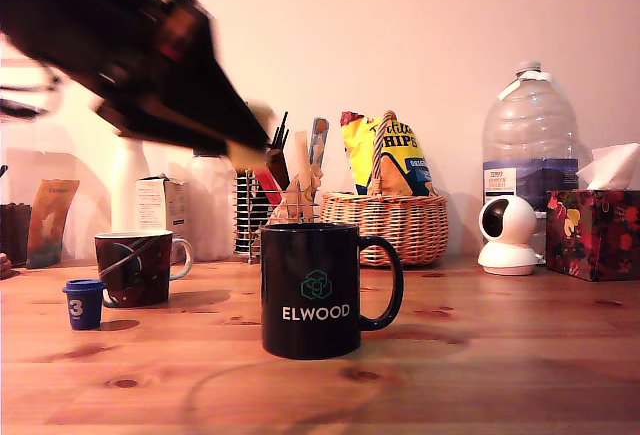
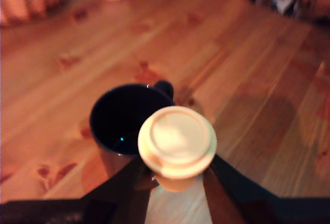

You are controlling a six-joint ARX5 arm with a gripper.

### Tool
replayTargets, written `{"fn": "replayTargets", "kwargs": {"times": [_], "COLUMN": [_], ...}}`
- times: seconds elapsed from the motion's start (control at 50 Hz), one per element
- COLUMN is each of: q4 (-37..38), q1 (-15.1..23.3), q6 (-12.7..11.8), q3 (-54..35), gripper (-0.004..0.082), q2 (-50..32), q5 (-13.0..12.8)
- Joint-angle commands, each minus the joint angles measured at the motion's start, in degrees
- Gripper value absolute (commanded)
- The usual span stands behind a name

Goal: Pick up the coffee capsules from the table one by one and drop them inside the nearest coffee cup

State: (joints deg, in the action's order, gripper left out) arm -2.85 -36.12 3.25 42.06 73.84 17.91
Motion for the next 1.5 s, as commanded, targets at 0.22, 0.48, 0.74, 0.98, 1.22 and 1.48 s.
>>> {"fn": "replayTargets", "kwargs": {"times": [0.22,0.48,0.74,0.98,1.22,1.48], "q4": [-6.7,-12.8,-16.6,-15.1,-15.5,-15.8], "q1": [-1.2,-1.9,-1.9,-1.9,-1.9,-1.9], "q6": [0.3,0.2,0.2,0.2,0.2,0.2], "q3": [10.1,18.0,22.7,22.8,22.8,22.9], "gripper": [0.0142,0.0142,0.0142,0.0142,0.0143,0.0401], "q2": [8.6,15.4,20.5,21.3,21.3,21.3], "q5": [-2.2,-4.3,-5.0,-5.1,-5.1,-4.9]}}
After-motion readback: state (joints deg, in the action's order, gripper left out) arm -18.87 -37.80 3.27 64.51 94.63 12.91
